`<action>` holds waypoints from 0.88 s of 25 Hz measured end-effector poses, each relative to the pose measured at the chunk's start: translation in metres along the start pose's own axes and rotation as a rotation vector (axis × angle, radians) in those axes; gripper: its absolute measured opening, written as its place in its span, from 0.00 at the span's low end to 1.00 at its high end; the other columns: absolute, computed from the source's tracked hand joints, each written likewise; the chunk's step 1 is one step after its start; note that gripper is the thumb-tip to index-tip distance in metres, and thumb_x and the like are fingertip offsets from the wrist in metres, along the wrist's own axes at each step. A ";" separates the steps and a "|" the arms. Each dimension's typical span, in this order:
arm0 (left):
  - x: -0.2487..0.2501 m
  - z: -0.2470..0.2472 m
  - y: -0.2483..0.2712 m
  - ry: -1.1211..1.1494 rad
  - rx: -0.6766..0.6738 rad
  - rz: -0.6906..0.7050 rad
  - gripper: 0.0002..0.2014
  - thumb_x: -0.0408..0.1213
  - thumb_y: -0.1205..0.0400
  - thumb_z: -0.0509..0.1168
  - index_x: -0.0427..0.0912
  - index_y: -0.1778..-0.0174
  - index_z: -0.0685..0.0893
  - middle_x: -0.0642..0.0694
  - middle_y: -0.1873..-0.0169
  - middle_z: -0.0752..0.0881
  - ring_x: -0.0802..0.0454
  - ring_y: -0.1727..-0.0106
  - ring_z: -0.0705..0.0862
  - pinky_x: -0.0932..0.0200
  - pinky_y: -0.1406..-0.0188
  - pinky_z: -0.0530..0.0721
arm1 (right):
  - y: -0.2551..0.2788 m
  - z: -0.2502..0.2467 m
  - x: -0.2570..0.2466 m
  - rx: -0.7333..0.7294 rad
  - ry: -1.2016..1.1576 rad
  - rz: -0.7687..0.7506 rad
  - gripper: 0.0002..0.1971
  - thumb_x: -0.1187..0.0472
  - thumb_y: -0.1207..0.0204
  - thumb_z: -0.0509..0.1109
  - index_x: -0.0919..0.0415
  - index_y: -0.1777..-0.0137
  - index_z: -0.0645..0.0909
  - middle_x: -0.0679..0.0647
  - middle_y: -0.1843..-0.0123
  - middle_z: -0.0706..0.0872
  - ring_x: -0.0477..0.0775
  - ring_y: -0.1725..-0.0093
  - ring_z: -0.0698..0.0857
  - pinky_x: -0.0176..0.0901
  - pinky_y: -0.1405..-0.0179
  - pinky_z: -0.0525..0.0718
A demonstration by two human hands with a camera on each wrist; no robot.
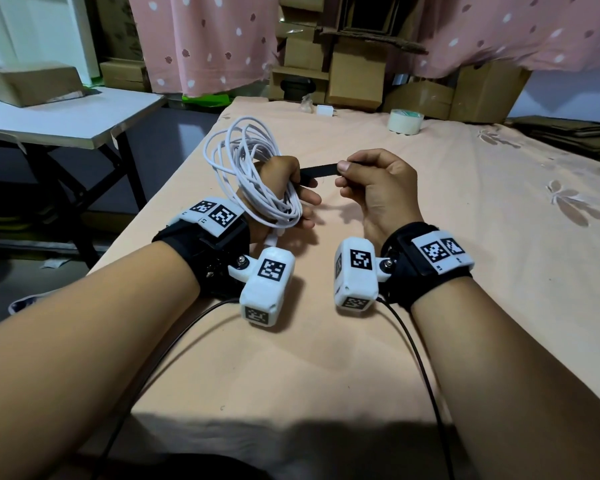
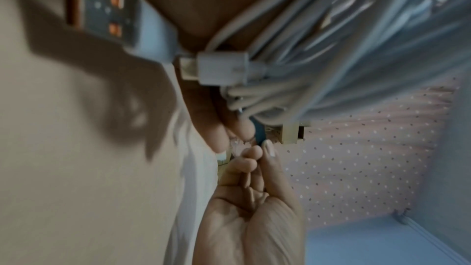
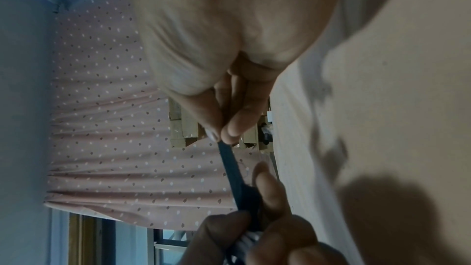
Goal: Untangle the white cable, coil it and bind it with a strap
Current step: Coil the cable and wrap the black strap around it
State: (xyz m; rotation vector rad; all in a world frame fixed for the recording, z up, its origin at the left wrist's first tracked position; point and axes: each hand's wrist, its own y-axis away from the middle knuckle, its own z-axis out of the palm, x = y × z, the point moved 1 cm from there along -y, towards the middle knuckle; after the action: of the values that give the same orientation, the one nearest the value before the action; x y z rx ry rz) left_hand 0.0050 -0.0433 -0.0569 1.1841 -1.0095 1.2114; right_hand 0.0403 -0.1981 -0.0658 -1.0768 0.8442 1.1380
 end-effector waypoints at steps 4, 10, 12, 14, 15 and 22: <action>-0.002 -0.006 -0.006 0.005 0.002 0.013 0.14 0.32 0.16 0.52 0.30 0.57 0.81 0.40 0.71 0.79 0.46 0.81 0.77 0.62 0.81 0.78 | 0.003 0.000 -0.004 -0.058 -0.022 -0.031 0.11 0.80 0.30 0.76 0.64 0.63 0.86 0.58 0.67 0.87 0.54 0.70 0.86 0.40 0.68 0.85; -0.002 -0.012 -0.014 0.039 -0.053 -0.036 0.13 0.38 0.15 0.53 0.34 0.59 0.77 0.45 0.74 0.73 0.44 0.81 0.75 0.63 0.81 0.76 | 0.004 0.001 -0.005 -0.187 -0.169 0.058 0.08 0.82 0.27 0.71 0.70 0.59 0.86 0.62 0.63 0.89 0.57 0.65 0.90 0.40 0.60 0.91; -0.002 -0.013 -0.014 0.050 -0.062 -0.043 0.15 0.41 0.14 0.54 0.35 0.60 0.77 0.45 0.75 0.72 0.44 0.79 0.74 0.63 0.82 0.76 | 0.005 0.002 -0.005 -0.224 -0.193 0.091 0.08 0.82 0.25 0.69 0.72 0.56 0.86 0.63 0.63 0.89 0.58 0.64 0.91 0.41 0.59 0.92; -0.001 -0.012 -0.015 0.063 -0.071 -0.042 0.17 0.46 0.12 0.55 0.36 0.59 0.77 0.45 0.75 0.72 0.43 0.77 0.73 0.63 0.81 0.76 | 0.008 0.004 -0.006 -0.262 -0.190 0.107 0.08 0.81 0.24 0.68 0.72 0.55 0.86 0.63 0.64 0.89 0.57 0.65 0.92 0.41 0.59 0.92; -0.002 -0.011 -0.017 0.069 -0.072 -0.050 0.19 0.49 0.11 0.55 0.35 0.56 0.77 0.46 0.75 0.73 0.43 0.76 0.73 0.63 0.81 0.76 | 0.009 0.004 -0.006 -0.279 -0.187 0.112 0.08 0.81 0.23 0.68 0.71 0.55 0.86 0.63 0.65 0.89 0.57 0.65 0.92 0.40 0.60 0.92; -0.008 0.004 -0.011 -0.024 -0.125 0.085 0.30 0.63 0.11 0.49 0.40 0.56 0.80 0.45 0.75 0.72 0.48 0.79 0.76 0.60 0.76 0.77 | 0.016 0.011 -0.008 -0.345 -0.158 0.123 0.08 0.80 0.23 0.68 0.71 0.55 0.87 0.66 0.64 0.90 0.57 0.65 0.92 0.40 0.59 0.92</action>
State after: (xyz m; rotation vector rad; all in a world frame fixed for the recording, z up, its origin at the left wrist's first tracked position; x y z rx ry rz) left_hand 0.0151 -0.0479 -0.0652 1.0695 -1.1466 1.1853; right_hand 0.0232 -0.1884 -0.0585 -1.2083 0.6082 1.4899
